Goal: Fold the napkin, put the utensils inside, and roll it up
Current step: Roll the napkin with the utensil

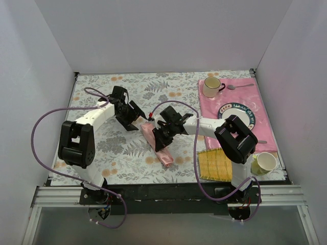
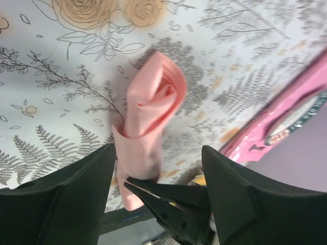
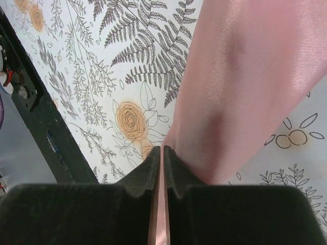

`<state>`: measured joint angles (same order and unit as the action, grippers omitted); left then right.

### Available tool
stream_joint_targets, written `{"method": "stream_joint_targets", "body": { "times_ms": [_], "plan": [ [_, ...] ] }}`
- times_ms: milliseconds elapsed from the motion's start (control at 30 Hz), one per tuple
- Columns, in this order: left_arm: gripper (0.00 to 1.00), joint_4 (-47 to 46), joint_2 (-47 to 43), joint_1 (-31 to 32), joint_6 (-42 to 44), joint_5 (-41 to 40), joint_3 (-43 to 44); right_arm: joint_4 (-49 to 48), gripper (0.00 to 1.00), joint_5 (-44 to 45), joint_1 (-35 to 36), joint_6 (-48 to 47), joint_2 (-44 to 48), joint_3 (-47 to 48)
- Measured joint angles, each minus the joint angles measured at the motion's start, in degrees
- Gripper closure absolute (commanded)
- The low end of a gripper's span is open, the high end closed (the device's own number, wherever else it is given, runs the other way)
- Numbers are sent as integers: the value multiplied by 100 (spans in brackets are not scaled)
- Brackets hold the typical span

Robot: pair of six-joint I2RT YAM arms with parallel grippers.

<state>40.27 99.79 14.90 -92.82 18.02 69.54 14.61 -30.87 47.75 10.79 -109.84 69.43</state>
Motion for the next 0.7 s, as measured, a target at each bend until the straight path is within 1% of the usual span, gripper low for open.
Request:
{"method": "stream_joint_targets", "body": {
  "times_ms": [100, 133, 233, 267, 367, 467, 567, 700],
  "plan": [
    [39, -101, -411, -184, -63, 149, -15, 28, 87, -52, 0, 28, 0, 22],
    [47, -170, -535, -221, -90, 190, -35, 31, 87, -70, 0, 48, 0, 39],
    [63, -682, -1021, -289, -267, 470, -341, 74, 86, -103, -4, 118, 33, 129],
    [70, -916, -1156, -284, -345, 612, -518, 83, 85, -107, -7, 138, 61, 153],
    [78, -1668, -1473, -269, -634, 1115, -1283, 81, 86, -153, -31, 223, 192, 229],
    [81, -2124, -1408, -203, -846, 1388, -1722, 55, 87, -267, -94, 286, 234, 299],
    [82, -2444, -1279, -153, -922, 1541, -1860, 26, 90, -326, -168, 354, 232, 313],
    [83, -2920, -1139, -120, -955, 1655, -1971, -28, 91, -411, -278, 426, 144, 313]
  ]
}}
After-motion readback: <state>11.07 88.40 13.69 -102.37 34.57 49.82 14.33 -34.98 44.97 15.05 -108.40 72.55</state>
